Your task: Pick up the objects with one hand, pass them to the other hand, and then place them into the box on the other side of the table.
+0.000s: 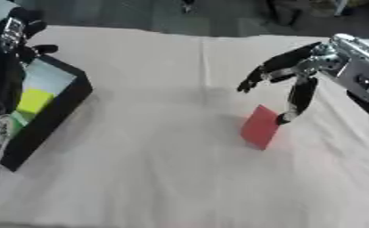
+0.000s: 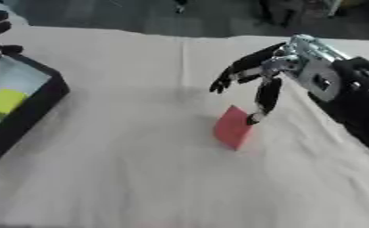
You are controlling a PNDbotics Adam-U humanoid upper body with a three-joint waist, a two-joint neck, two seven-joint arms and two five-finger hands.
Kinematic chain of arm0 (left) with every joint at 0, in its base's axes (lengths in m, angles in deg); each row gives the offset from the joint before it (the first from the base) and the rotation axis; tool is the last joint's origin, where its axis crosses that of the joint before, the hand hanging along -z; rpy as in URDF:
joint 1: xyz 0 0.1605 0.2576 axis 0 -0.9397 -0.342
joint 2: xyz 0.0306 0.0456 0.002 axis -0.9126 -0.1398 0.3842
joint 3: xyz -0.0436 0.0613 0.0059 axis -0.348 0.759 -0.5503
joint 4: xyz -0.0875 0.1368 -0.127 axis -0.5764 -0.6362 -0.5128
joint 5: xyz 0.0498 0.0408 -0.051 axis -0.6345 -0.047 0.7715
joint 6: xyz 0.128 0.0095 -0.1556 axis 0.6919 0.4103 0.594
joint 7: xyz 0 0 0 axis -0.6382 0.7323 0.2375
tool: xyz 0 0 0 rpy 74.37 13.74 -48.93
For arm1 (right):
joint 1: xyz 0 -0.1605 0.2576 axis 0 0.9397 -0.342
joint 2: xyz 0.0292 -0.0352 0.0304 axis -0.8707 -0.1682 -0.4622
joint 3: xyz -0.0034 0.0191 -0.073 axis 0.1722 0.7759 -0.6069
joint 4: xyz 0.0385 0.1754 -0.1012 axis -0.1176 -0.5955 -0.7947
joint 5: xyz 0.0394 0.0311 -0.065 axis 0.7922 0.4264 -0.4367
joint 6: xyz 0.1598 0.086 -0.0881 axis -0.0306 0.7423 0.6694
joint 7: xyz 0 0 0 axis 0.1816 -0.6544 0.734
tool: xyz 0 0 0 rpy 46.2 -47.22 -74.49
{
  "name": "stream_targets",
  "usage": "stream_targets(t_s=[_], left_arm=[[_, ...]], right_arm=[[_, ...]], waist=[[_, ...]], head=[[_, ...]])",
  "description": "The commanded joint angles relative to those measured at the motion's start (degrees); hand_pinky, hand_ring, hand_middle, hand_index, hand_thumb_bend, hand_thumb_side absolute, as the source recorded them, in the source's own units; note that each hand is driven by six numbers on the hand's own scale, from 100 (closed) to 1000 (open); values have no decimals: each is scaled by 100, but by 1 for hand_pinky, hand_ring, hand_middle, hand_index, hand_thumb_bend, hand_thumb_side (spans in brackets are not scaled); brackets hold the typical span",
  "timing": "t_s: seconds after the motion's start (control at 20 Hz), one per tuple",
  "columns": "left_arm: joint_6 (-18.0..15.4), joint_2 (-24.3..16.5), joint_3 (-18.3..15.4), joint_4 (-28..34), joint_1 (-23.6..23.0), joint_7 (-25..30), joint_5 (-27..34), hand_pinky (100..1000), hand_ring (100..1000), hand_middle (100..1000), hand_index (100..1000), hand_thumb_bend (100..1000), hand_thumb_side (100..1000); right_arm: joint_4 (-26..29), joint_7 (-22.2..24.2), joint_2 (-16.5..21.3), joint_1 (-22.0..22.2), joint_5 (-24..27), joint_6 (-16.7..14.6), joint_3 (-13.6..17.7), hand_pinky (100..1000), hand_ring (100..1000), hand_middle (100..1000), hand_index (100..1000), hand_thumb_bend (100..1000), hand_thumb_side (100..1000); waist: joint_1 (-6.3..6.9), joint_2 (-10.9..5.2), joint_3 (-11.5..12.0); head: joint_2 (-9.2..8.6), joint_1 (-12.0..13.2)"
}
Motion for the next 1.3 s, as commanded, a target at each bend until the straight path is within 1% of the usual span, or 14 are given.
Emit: stream_targets(t_s=[0.05,0.25,0.35,0.45,0.6,0.75,0.85,0.95,1.1,1.3], left_arm=[[0,-137,-61,53,91,-18,0,748,935,841,787,100,747],[6,-149,-61,46,97,-22,1,749,935,843,786,100,747],[15,-166,-57,38,94,-24,-7,749,934,843,785,100,746],[24,-206,-61,29,72,-33,-18,749,934,844,785,100,746],[33,-288,-75,13,15,-51,-39,749,934,843,784,100,748],[57,-351,-70,-5,-18,-66,-59,749,934,844,782,100,747],[62,-376,-63,-5,-22,-62,-69,749,934,844,782,100,747],[63,-387,-59,-2,-13,-59,-73,749,934,844,782,100,746],[67,-409,-60,-2,-5,-60,-75,750,934,844,781,100,746],[65,-417,-64,4,4,-69,-63,750,935,845,781,100,746]], right_arm=[[-60,652,56,-24,53,-735,-62,933,893,842,965,438,173],[-135,652,73,5,-45,-838,-90,933,894,845,967,455,165],[-151,652,102,-38,-119,-879,-56,935,898,851,969,496,153],[-103,652,150,-159,-246,-906,47,940,904,859,971,562,127],[208,652,265,-413,-268,-856,303,939,904,862,970,547,115],[643,652,427,-595,-45,-681,436,938,901,858,967,535,110],[824,652,513,-657,108,-557,368,941,906,863,970,550,120],[869,652,549,-686,191,-488,232,941,906,862,970,564,123],[794,652,567,-670,310,-465,13,938,903,858,969,577,124],[670,652,583,-596,391,-509,-205,936,901,855,969,546,158]], waist=[[7,-122,13],[13,-124,10],[16,-128,1],[12,-138,-32],[-14,-161,-118],[-57,-176,-185],[-84,-181,-206],[-102,-179,-209],[-110,-166,-201],[-112,-147,-196]], head=[[-2,-4],[-2,0],[7,15],[29,48],[67,95],[88,109],[91,110],[90,113],[98,116],[115,108]])
